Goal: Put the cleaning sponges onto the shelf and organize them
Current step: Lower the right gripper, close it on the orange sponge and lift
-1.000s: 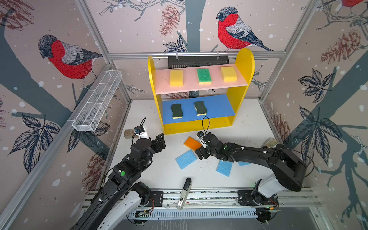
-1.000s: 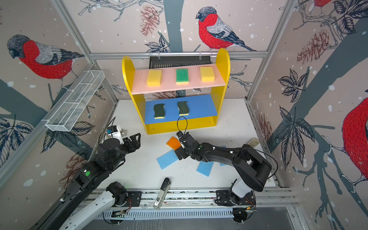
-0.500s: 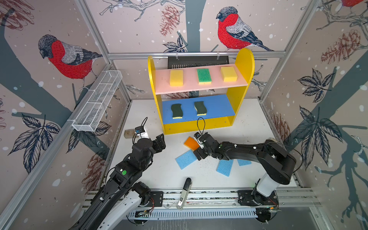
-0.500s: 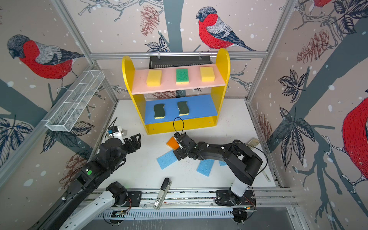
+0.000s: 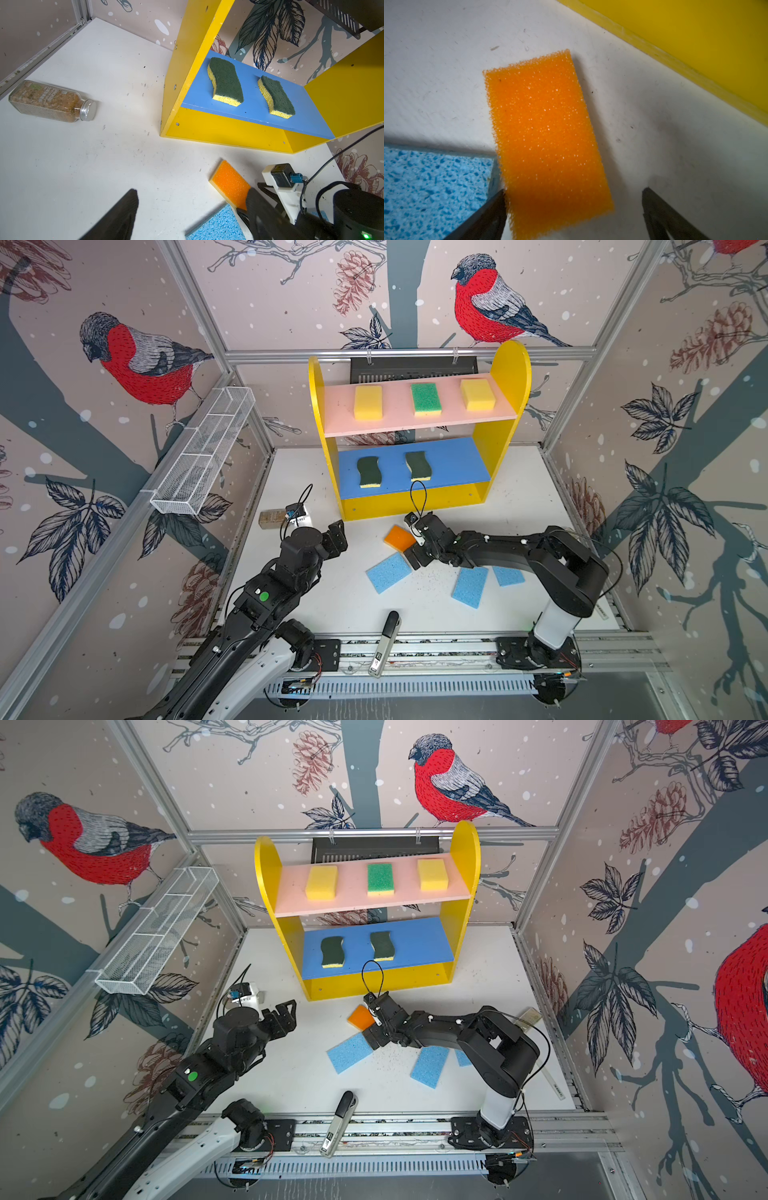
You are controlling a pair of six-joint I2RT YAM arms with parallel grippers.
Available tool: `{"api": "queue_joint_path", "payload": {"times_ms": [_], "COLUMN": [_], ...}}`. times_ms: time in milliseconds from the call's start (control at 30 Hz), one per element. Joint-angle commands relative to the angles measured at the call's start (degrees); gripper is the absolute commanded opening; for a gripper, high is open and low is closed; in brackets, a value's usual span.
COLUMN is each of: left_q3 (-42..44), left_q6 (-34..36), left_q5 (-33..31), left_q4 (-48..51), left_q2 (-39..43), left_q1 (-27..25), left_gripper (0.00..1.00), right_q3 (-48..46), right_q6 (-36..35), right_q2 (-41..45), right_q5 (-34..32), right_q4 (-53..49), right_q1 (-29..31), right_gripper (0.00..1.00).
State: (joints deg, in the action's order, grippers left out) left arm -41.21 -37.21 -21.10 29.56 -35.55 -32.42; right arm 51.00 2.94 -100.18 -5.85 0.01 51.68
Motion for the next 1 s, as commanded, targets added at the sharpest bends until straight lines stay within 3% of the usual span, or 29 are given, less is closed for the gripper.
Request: {"api": "queue_joint_path", "payload": {"times_ms": [0,533,967], "left_q3": [0.1,0.6,0.8], "left_q6": [0.4,-0.4,-0.8], "left_q5": [-0.4,-1.1,-1.3], "left_q4": [-1.8,-1.5,-1.4], "left_q2": [-0.2,0.4,0.7], "left_q1": [0.0,0.0,0.0], "left_gripper": [0.82,0.82,0.82], "right_q3": [0.8,4.4,3.3], "right_q6": [-1.5,-4.6,-0.5], "right_q2": [-0.9,-5.2,-5.5], "right_q5": [0.8,2.8,0.2], "right_q4": [1.4,-0.5,-0.5], "right_q1": [-0.2,-0.9,-1.7], "right_gripper": [1.0,0.96,0.76]}}
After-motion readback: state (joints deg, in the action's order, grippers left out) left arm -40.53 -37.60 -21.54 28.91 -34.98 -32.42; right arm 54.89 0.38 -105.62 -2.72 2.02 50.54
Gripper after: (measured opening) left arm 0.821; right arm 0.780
